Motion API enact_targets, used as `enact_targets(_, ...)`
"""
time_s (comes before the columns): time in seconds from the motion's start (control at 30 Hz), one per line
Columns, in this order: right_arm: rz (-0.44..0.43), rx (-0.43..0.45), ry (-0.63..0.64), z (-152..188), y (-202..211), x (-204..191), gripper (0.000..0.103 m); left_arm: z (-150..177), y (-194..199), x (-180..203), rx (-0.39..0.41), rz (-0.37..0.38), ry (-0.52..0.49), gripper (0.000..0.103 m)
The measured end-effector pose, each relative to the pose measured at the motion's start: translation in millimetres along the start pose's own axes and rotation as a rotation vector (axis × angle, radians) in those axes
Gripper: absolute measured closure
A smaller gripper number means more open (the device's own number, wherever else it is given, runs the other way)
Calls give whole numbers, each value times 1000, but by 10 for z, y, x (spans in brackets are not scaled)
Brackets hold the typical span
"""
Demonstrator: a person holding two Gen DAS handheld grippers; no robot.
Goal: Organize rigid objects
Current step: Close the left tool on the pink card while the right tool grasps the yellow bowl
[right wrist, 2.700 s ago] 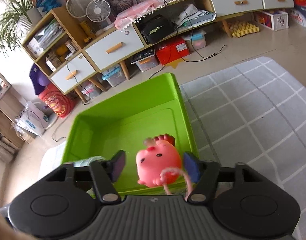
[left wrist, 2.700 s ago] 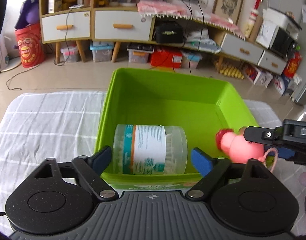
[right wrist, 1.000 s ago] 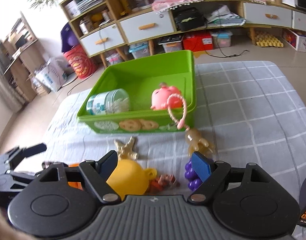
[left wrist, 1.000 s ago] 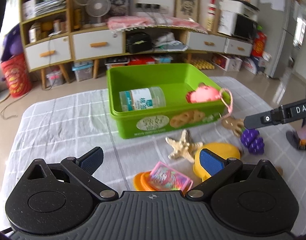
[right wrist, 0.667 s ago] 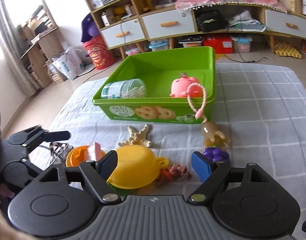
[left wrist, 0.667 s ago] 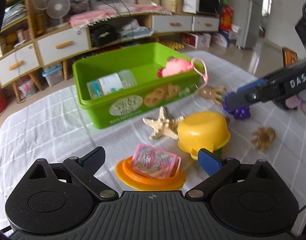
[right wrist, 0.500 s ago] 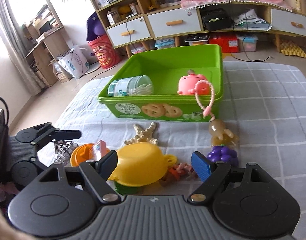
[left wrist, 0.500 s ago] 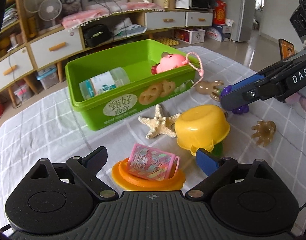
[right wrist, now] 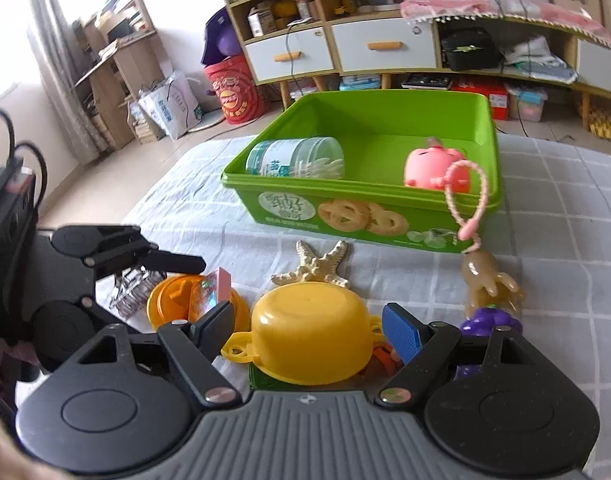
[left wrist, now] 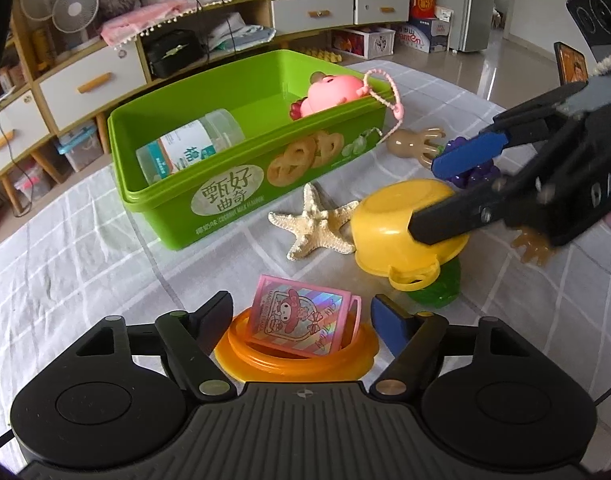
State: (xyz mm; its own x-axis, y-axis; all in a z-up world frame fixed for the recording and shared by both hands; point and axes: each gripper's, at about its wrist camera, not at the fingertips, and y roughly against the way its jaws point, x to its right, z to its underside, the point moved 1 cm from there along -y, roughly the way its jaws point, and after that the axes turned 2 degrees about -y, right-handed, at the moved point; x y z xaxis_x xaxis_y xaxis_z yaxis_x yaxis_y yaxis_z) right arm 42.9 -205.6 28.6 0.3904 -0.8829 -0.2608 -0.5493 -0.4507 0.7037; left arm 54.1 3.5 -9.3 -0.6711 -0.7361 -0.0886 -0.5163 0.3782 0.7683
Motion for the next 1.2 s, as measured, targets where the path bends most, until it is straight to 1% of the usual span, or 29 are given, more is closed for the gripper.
enact_targets(0.07, 9, -7, 20, 15, -43, -31, 37, 3, 1, -22, 0, 0, 10, 29)
enact_targets(0.17, 29, -12, 38, 32, -102, -47, 37, 6, 6, -46, 2, 5, 24, 29)
enact_targets(0.33, 52, -12, 27, 43, -168, -24, 37, 0, -1, -62, 11, 11, 45, 29)
enact_targets(0.37, 54, -10, 28, 42, -174, -28, 38, -2, -3, -65, 14, 13, 49, 30)
enact_targets(0.4, 54, -5, 30, 46, -176, -32, 43, -2, -5, -64, 16, 13, 51, 30)
enact_targets(0.47, 52, 4, 34, 43, -164, -47, 44, -7, -9, -60, 21, 12, 53, 30)
enact_targets(0.57, 74, 18, 43, 33, -153, -60, 44, -13, -18, -39, 27, 10, 44, 30)
enact_targets(0.7, 84, 28, 20, 5, -133, -16, 44, -29, -35, 1, 25, 1, 15, 29)
enact_targets(0.87, 82, 23, 9, -4, -135, -1, 44, -62, -73, 49, 6, -8, -10, 28)
enact_targets(0.97, 80, 24, 14, -8, -132, -4, 44, -77, -75, 73, 16, -12, -19, 28)
enact_targets(1.03, 79, 27, 13, -13, -131, -5, 44, -87, -79, 68, 18, -11, -14, 30)
enact_targets(1.17, 82, 31, 6, -27, -126, 7, 44, -104, -92, 50, 19, -1, 1, 41)
enact_targets(1.2, 83, 32, 4, -31, -126, 12, 44, -107, -95, 41, 21, 5, 11, 41)
